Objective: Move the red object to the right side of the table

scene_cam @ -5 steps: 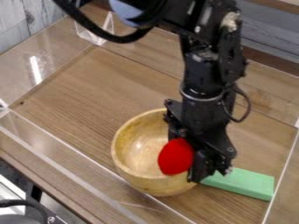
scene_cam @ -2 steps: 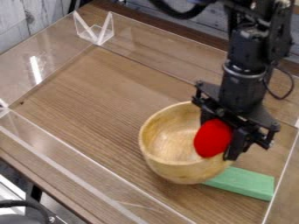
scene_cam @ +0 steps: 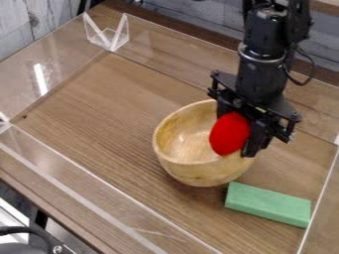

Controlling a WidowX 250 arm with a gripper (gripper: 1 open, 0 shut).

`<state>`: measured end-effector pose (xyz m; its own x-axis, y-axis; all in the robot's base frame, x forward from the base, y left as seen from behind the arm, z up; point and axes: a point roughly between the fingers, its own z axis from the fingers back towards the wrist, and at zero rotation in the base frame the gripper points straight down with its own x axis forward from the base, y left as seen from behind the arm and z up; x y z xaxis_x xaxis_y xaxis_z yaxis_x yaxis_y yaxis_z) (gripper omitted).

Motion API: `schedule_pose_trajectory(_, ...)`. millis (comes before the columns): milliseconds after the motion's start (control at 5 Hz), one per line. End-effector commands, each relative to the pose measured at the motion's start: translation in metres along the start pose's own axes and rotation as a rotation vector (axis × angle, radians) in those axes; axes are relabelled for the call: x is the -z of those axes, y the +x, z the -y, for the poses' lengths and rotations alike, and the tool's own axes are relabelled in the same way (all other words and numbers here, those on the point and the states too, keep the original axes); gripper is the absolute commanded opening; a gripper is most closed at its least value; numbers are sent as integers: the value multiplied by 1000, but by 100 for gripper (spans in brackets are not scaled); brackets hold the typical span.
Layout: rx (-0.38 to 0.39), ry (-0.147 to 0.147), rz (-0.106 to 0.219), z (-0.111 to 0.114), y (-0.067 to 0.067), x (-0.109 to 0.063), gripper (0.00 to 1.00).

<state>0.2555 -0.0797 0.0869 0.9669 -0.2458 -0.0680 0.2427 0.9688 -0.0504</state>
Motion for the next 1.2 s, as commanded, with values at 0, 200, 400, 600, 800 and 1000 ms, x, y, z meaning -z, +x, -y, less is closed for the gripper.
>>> schedule_pose_trajectory(0, -9, 6, 58, 5, 9, -14, 0)
schedule_pose_trajectory(200, -4, 10, 60, 16, 15, -23, 0)
schedule_pose_trajectory(400, 3, 26, 60, 25, 18, -31, 0)
schedule_pose_trajectory(600, 61, 42, 55, 20, 23, -26, 0)
schedule_pose_trajectory(800, 114, 52, 45, 15, 26, -20, 0)
schedule_pose_trajectory(1000, 114, 54, 37, 26, 26, -13, 0)
